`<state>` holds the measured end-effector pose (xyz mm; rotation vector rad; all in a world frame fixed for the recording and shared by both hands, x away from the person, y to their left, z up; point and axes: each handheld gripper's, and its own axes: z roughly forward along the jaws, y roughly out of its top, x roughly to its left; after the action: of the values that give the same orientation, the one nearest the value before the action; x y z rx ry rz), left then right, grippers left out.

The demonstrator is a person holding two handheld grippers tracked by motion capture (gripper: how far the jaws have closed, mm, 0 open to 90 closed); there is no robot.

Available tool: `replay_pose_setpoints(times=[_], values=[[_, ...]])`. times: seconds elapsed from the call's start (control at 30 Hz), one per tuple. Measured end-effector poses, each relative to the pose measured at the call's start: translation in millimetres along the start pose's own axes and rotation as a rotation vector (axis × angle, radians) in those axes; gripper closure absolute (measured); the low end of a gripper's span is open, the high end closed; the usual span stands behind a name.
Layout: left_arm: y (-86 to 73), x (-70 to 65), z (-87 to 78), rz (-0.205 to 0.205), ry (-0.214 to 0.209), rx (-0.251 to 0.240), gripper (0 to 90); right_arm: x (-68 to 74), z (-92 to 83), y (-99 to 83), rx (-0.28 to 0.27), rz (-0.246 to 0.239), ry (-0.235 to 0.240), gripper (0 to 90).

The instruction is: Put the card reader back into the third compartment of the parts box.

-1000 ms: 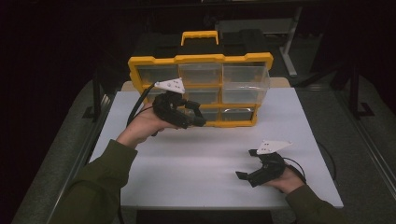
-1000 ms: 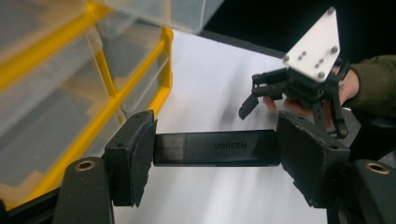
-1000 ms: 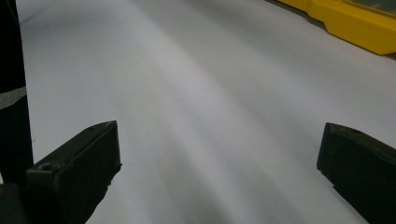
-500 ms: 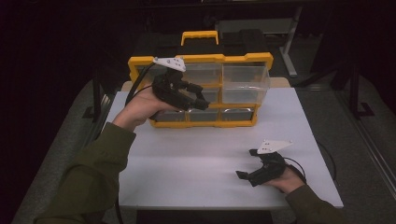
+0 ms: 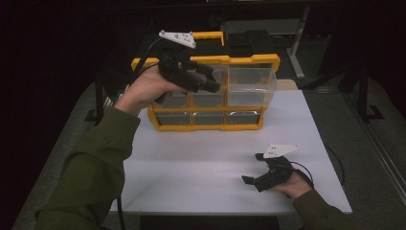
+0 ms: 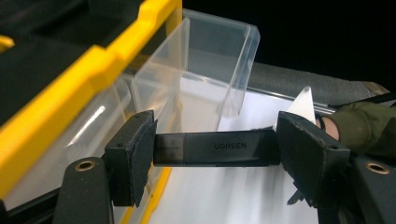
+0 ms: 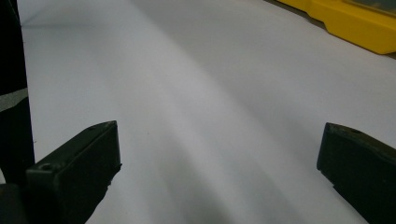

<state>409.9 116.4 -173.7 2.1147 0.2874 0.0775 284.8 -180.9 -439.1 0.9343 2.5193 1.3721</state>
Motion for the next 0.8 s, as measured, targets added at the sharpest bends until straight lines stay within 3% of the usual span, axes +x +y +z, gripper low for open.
replay_pose_setpoints(times=[0.37,0.8], values=[[33.7,4.3,8.0,0.019,-0.009,0.005,29.9,-0.3,0.0,0.0,-0.002,-0.003,-0.001,0.0],[51.6,3.2,48.4,0.031,-0.014,0.032,29.9,-0.2,-0.6,-0.2,-0.006,-0.007,0.004,0.0]])
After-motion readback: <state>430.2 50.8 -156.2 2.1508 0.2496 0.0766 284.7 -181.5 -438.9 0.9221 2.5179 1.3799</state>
